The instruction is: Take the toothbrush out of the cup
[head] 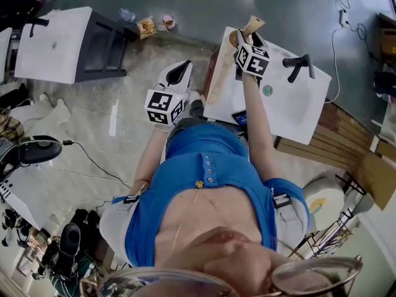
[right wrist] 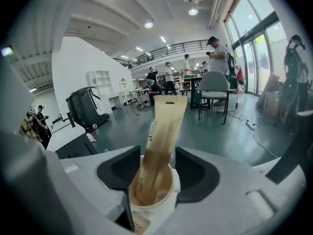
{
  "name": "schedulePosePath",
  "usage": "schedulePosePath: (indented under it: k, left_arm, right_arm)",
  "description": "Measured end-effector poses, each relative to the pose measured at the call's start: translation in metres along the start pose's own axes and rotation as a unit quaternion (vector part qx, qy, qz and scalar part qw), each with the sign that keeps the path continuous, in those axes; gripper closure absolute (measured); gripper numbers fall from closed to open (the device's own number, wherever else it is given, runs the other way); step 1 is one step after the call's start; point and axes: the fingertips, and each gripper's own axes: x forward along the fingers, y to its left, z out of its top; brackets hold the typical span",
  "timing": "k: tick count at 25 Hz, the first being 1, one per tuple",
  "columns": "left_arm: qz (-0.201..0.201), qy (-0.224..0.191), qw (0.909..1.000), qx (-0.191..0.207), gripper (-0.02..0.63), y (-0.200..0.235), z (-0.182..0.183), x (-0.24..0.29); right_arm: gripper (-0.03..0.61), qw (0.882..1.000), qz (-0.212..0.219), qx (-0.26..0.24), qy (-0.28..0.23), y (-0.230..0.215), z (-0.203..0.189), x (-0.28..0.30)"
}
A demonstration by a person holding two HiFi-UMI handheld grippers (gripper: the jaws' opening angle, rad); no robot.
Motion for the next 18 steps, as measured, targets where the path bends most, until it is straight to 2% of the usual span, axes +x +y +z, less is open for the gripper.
schedulePosePath:
  k: [5, 11, 18]
  left_arm:
    - [0.011, -0.001, 0.9999, -0.006, 0.612, 0.008, -0.002, -0.008]
    - [0.010, -0.005, 0.9999, -0.010, 0.614, 0.009, -0.003, -0.011]
    - [0.003, -0.012, 0.9999, -0.008, 0.614, 0.002, -0.001, -0.014]
  right_arm:
    - [0.376, 1.000, 0.001, 0.008, 0.010, -0.001, -0.005, 0.005]
    - [0.453, 1.000, -0.001, -0.005, 0.002, 0.000, -0.009, 0.002]
    - [0.486, 1.000, 0.005, -0.019, -0.019, 0.001, -0.002, -0.011]
